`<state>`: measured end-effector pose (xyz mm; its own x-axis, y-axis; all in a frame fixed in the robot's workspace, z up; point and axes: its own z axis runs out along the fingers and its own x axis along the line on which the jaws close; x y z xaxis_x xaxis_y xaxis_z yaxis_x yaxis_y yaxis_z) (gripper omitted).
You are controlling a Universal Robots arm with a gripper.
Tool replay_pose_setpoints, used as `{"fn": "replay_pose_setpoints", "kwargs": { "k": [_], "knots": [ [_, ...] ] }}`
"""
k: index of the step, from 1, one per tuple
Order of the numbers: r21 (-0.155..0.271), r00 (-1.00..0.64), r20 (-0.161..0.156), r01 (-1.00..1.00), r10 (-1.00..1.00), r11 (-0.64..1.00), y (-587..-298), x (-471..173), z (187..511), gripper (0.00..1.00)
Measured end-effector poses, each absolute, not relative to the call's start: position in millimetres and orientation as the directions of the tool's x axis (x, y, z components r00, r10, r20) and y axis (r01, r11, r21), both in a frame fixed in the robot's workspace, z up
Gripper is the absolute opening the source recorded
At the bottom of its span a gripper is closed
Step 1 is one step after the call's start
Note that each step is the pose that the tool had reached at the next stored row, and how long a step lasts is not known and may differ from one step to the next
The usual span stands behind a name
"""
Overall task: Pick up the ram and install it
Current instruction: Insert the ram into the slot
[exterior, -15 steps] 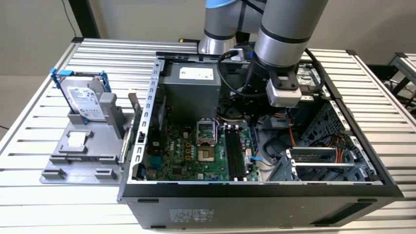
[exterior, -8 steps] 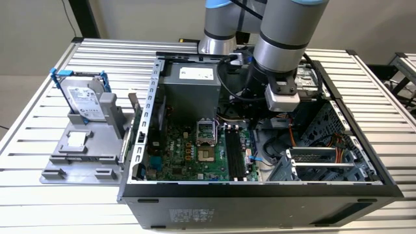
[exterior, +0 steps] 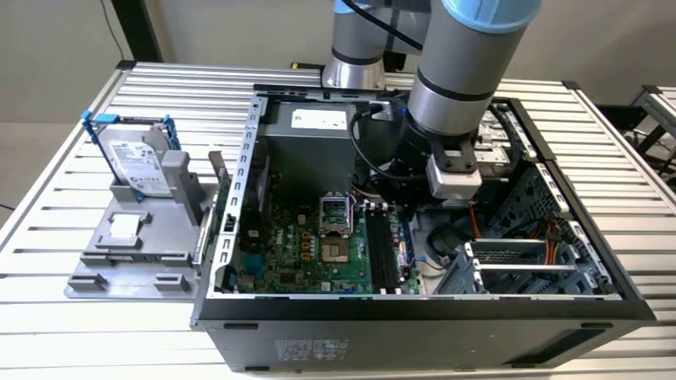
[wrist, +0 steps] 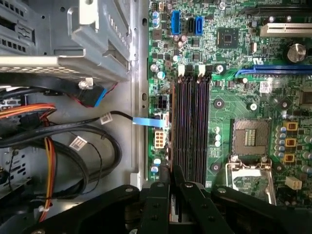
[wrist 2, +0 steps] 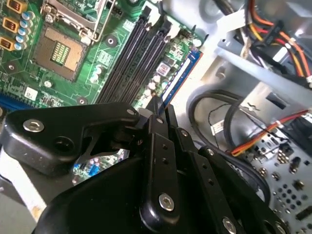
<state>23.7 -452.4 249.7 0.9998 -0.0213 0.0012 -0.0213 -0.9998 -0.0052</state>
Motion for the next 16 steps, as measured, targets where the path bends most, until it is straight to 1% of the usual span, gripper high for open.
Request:
{"fn": "replay_pose_setpoints", "kwargs": {
  "k": [9, 16],
  "knots": [
    [-0.005, 1.0, 0.001, -0.015, -0.015, -1.0, -461, 19, 233, 0.0],
    [-0.005, 1.0, 0.001, 0.005, 0.005, -1.0, -460, 16, 222, 0.0]
  ]
}}
